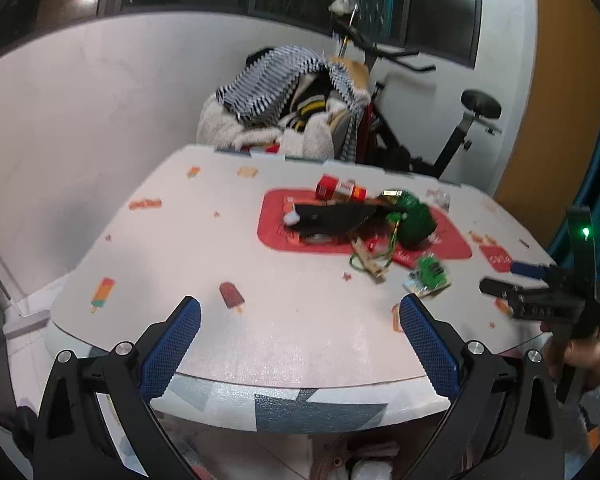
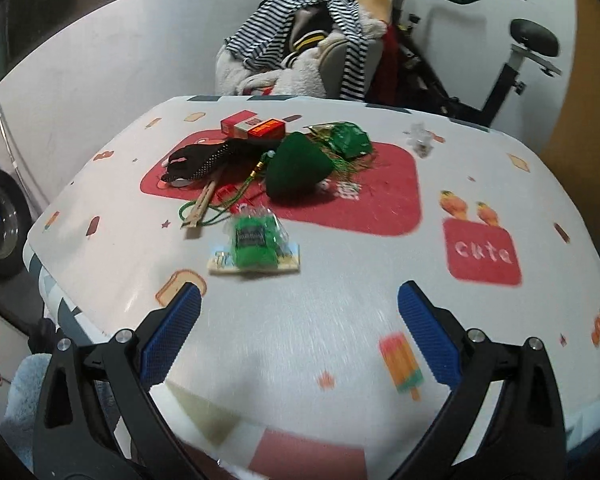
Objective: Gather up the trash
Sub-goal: 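Grasp the bagged green plush on its card with the right tool, then grasp the black mesh item with the left tool while the right tool holds the green bag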
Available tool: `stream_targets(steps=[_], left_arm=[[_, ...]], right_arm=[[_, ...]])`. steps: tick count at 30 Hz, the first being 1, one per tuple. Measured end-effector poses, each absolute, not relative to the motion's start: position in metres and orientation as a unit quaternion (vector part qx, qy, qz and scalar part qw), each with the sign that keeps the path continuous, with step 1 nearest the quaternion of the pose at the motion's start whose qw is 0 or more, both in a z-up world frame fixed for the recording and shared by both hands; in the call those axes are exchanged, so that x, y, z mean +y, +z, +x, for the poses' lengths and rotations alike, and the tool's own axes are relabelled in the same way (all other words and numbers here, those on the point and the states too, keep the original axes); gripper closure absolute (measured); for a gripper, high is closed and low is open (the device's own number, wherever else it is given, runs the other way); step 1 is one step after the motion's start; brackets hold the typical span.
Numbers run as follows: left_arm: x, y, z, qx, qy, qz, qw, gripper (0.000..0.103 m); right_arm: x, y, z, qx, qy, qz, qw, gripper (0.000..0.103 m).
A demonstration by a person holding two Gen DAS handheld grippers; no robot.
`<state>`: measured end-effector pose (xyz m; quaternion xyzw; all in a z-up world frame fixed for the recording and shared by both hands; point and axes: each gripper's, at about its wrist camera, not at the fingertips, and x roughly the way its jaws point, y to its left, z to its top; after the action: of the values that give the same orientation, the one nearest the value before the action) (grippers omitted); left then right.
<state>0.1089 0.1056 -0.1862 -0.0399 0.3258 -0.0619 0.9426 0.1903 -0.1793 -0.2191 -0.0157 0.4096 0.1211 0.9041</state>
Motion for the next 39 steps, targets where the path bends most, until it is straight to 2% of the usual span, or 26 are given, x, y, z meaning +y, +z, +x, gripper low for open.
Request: stream_targets(steps=[4,5,6,7,14,15,16,17,18,19,20,23,39], left_arm=[[0.119,-0.201,0.124,0.349,-0.062,-0.089,0.931,0.006],[0.121,-0.203,0.127,0.351,-0.058,-0.096,0.929,0.006],[0.124,-0.205,0.130,0.355,-0.049,-0.104,0.928,0.006],[0.128,-0.207,0.134,0.360,-0.040,-0.113,0.925,0.006],[0.137,-0.213,0.145,0.372,-0.014,-0.135,0.918,0.006],[0.137,-0.214,0.147,0.374,-0.015,-0.138,0.917,0.006],[0.136,-0.216,0.148,0.378,-0.017,-0.141,0.915,0.012],[0.136,-0.218,0.150,0.382,-0.021,-0.144,0.913,0.022],[0.135,-0.220,0.151,0.387,-0.026,-0.147,0.910,0.027],[0.134,-0.224,0.154,0.394,-0.036,-0.154,0.905,0.035],[0.134,-0.226,0.155,0.398,-0.044,-0.161,0.902,0.042],[0.131,-0.227,0.159,0.402,-0.058,-0.172,0.897,0.055],[0.102,-0.231,0.211,0.408,-0.106,-0.213,0.881,0.059]], right_arm=[[-0.171,-0.228,0.211,0.414,0.138,-0.007,0.900,0.007],[-0.168,-0.230,0.216,0.415,0.144,-0.006,0.899,0.009],[-0.163,-0.233,0.221,0.418,0.150,-0.005,0.896,0.017],[-0.159,-0.236,0.228,0.422,0.153,-0.005,0.894,0.021],[-0.145,-0.254,0.250,0.447,0.152,0.009,0.881,0.032],[-0.144,-0.255,0.251,0.449,0.153,0.009,0.880,0.036],[-0.144,-0.256,0.251,0.451,0.156,0.010,0.879,0.043],[-0.145,-0.257,0.251,0.452,0.161,0.011,0.877,0.050],[-0.146,-0.256,0.249,0.449,0.161,0.009,0.879,0.056],[-0.148,-0.254,0.248,0.445,0.160,0.009,0.881,0.058],[-0.151,-0.252,0.245,0.440,0.160,0.013,0.884,0.059],[-0.164,-0.241,0.237,0.418,0.156,0.039,0.894,0.061],[-0.250,-0.216,0.212,0.347,0.116,0.146,0.919,0.061]])
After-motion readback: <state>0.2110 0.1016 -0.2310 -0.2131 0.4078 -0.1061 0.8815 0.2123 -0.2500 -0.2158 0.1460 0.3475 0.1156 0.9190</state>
